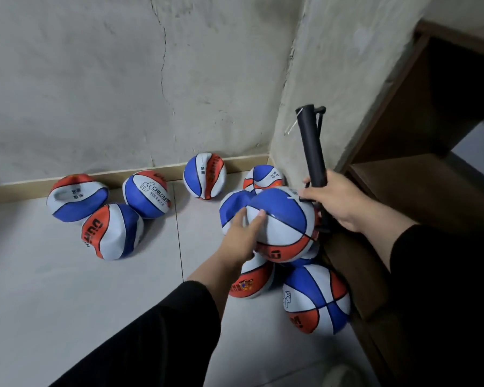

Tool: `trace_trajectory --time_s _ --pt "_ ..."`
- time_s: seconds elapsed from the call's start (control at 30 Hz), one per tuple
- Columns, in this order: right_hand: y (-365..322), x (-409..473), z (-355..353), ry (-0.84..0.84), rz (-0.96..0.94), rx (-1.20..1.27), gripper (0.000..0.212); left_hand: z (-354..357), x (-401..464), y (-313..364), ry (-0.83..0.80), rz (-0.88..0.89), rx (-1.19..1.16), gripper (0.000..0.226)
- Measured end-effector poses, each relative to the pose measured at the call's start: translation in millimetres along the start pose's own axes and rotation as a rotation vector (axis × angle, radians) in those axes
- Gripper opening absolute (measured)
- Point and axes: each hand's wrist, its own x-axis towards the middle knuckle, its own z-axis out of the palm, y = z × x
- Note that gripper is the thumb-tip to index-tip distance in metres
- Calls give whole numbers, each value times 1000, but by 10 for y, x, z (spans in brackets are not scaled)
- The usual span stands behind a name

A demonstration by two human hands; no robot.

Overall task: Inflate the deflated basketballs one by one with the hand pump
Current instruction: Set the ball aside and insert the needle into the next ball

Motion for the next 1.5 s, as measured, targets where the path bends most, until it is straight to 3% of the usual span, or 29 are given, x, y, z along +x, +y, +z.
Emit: trace_trajectory --time_s 0.1,0.23,0.33,0.77,1.03,1.23,1.5 --pt "336 6 -44 5 58 -82 19 176 40 -205 -124 128 266 79" --pt "369 118 -134 110 1 -97 22 271 98 -346 -67 206 385 83" --pt "265 210 -156 84 -60 -170 22 273 55 -316 -63 217 452 85" --pt "178 307 181 -74 -84 -329 22 76 3 -339 -150 116 505 87" --pt "124 317 169 -63 -89 -336 22 41 40 -378 -139 91 476 79" --pt "-18 425 293 -45 -93 -277 25 -164 41 -398 6 46 456 55" --pt "-274 748 750 -125 -24 -153 28 -716 342 -303 145 16 536 58"
